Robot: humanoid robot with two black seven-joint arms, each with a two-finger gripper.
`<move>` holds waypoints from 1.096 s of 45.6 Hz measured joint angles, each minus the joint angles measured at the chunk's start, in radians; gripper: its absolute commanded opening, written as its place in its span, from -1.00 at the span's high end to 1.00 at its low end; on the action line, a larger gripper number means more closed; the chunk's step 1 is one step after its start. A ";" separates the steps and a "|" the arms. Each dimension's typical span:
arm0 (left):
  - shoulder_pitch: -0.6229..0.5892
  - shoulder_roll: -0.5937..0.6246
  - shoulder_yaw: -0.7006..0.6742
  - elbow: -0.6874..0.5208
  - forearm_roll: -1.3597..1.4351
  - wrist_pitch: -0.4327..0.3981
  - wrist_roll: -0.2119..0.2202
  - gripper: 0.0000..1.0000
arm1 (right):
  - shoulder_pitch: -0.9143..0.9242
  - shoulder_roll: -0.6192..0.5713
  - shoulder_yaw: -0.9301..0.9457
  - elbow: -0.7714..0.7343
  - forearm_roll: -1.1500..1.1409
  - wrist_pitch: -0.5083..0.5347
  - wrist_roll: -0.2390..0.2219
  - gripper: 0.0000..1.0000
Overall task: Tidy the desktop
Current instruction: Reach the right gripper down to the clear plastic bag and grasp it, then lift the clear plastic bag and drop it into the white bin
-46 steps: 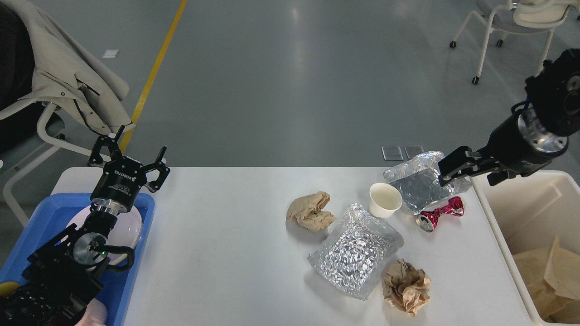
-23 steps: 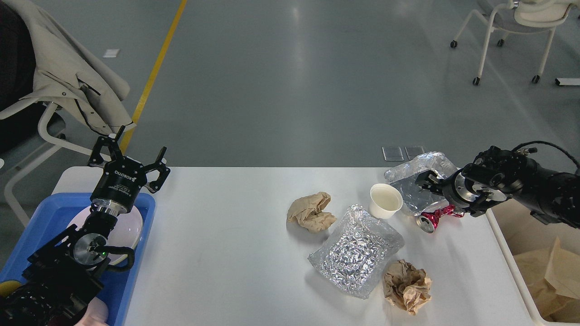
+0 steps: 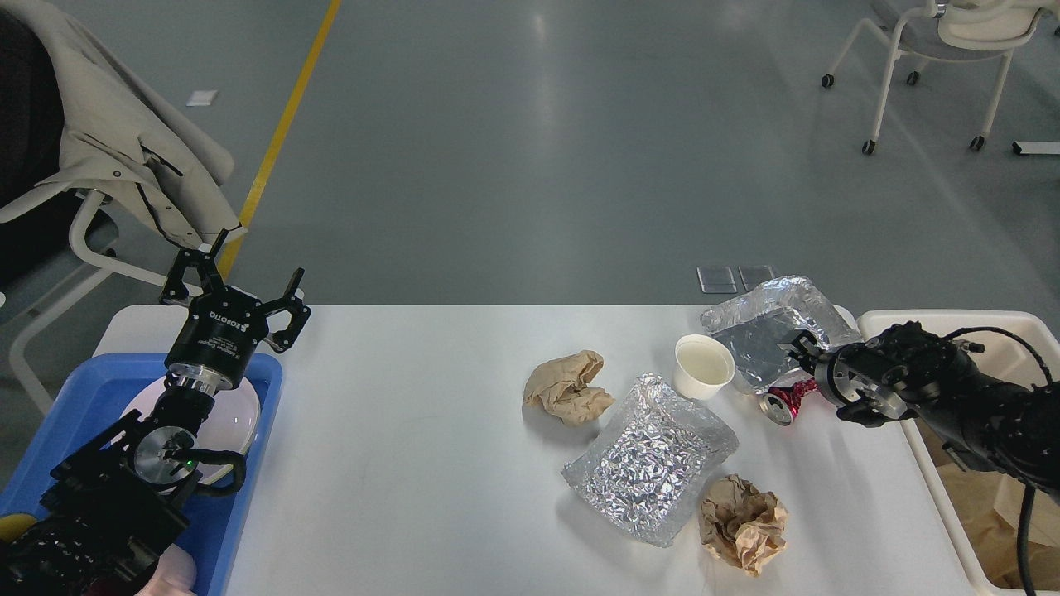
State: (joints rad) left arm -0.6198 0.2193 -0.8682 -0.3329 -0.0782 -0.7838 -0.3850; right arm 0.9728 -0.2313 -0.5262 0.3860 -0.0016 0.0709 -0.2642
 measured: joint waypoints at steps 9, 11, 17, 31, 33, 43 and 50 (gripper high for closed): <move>0.000 0.000 0.000 0.000 0.000 0.000 0.000 -1.00 | -0.018 0.018 0.022 -0.004 -0.003 -0.047 0.000 -0.50; 0.000 0.000 0.000 0.000 0.000 0.000 0.000 -1.00 | -0.023 0.026 0.028 -0.004 -0.003 -0.054 0.001 -0.44; 0.000 0.000 0.000 0.000 0.000 0.000 0.000 -1.00 | -0.034 0.038 0.033 -0.004 -0.004 -0.059 0.002 -0.16; 0.000 0.000 0.000 0.000 0.000 0.000 0.000 -1.00 | -0.037 0.041 0.035 -0.005 -0.045 -0.046 0.008 0.91; 0.000 0.000 0.000 0.000 0.000 0.000 0.000 -1.00 | -0.037 0.040 0.035 -0.003 -0.050 -0.040 0.011 1.00; 0.000 0.000 0.000 0.000 0.000 0.000 0.000 -1.00 | -0.029 0.004 0.034 0.009 -0.070 0.031 0.023 1.00; 0.000 0.000 0.000 0.000 0.000 0.000 0.000 -1.00 | 0.039 -0.076 0.005 0.027 -0.080 0.122 0.045 1.00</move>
State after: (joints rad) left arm -0.6198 0.2194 -0.8682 -0.3328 -0.0782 -0.7838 -0.3850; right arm 1.0120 -0.3076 -0.5214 0.4125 -0.0819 0.1930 -0.2188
